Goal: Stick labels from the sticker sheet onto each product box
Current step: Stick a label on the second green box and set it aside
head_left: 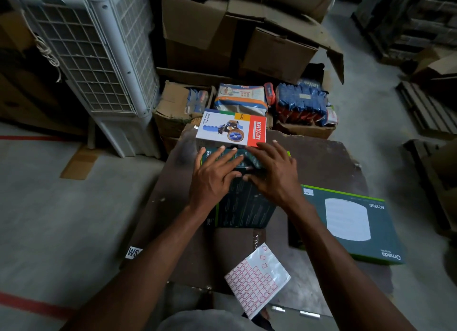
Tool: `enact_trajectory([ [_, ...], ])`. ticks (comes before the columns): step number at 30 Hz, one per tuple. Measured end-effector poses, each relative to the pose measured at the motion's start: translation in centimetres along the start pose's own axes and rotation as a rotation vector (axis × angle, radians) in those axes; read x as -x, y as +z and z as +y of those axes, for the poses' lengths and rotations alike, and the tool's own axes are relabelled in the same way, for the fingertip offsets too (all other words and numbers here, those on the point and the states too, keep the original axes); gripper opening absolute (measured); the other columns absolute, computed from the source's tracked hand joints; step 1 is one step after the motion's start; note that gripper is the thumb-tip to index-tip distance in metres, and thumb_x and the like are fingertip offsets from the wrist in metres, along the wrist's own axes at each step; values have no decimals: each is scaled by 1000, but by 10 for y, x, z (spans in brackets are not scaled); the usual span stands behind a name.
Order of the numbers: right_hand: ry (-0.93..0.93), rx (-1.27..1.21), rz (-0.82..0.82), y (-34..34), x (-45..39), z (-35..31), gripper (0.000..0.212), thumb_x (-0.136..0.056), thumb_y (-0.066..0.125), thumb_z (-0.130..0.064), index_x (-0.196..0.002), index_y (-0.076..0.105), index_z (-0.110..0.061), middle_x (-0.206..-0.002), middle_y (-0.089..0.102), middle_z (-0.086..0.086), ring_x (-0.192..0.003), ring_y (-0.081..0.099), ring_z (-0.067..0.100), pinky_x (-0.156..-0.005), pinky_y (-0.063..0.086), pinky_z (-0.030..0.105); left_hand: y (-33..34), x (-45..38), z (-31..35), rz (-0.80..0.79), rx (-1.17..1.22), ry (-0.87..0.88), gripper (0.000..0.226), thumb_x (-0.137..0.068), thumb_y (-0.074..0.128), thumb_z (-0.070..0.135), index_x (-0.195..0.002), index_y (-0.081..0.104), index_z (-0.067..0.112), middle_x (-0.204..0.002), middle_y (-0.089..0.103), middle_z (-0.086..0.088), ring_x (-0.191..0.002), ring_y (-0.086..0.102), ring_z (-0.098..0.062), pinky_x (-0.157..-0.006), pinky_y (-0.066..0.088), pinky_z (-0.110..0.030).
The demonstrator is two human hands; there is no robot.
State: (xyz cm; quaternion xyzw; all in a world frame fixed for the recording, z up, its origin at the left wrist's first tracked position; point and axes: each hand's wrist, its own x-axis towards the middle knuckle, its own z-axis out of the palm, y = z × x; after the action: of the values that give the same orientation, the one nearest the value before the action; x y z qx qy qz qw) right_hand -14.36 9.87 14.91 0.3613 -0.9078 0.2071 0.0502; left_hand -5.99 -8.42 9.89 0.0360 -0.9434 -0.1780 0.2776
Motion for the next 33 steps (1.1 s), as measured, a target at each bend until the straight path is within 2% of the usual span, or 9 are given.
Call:
enact_trajectory([
  [3,13,192,-145,15,2,-9,86,-93,61,-59,-162,13,-39,-169,19,8,-154,8,46,-120,18,62,3,2,0,16,-3,12,43,-99,59,38,-141,58,28,-147,56,7,-142,44,-19,-121,20,-55],
  [7,10,282,-172,16,2,-15,81,-100,45,-58,-162,-3,-37,-170,8,13,-153,3,52,-122,15,65,10,6,-9,123,48,22,58,-96,62,42,-146,52,14,-151,51,-5,-144,41,-24,-123,21,-51],
  [13,-26,298,-196,10,-1,-22,82,-99,47,-56,-155,-13,-53,-169,1,20,-148,3,61,-118,13,70,32,52,-19,141,377,-299,103,-87,76,24,-160,4,12,-168,5,-17,-156,9,-30,-126,15,-35],
  [17,-28,307,-190,10,-3,-22,76,-102,45,-52,-156,-9,-52,-166,9,21,-146,10,62,-117,17,74,61,87,-43,-206,447,-659,79,-86,74,46,-146,37,12,-141,53,-15,-129,54,-31,-104,47,-38],
  [21,-30,301,-200,10,-6,-24,72,-103,44,-50,-156,-4,-52,-163,14,22,-145,15,62,-115,20,74,84,105,-67,-322,533,-768,76,-78,70,69,-131,49,18,-124,66,-6,-110,65,-21,-92,56,-40],
  [23,-32,300,-198,7,-7,-25,70,-103,44,-49,-157,-1,-52,-161,16,22,-144,17,61,-115,21,73,90,108,-72,-342,563,-770,74,-77,70,69,-129,51,19,-123,67,-4,-110,66,-20,-94,56,-41],
  [26,-26,287,-176,3,-5,-23,69,-104,46,-47,-156,2,-54,-160,21,21,-144,21,59,-115,23,72,81,102,-61,-322,720,-833,46,-88,77,29,-122,56,7,-117,67,-4,-114,66,-27,-85,53,-20],
  [28,-18,260,-141,1,-3,-15,71,-103,49,-45,-156,3,-56,-157,26,20,-141,27,58,-114,26,71,71,98,-54,-243,753,-821,49,-89,74,37,-125,57,8,-117,66,-7,-115,65,-30,-80,50,-11],
  [33,18,66,-67,-4,5,19,85,-98,59,-35,-156,0,-57,-135,43,12,-117,47,44,-95,45,58,43,82,-57,9,576,-429,70,-93,60,53,-155,38,29,-147,46,-2,-131,50,-14,-102,46,-27],
])
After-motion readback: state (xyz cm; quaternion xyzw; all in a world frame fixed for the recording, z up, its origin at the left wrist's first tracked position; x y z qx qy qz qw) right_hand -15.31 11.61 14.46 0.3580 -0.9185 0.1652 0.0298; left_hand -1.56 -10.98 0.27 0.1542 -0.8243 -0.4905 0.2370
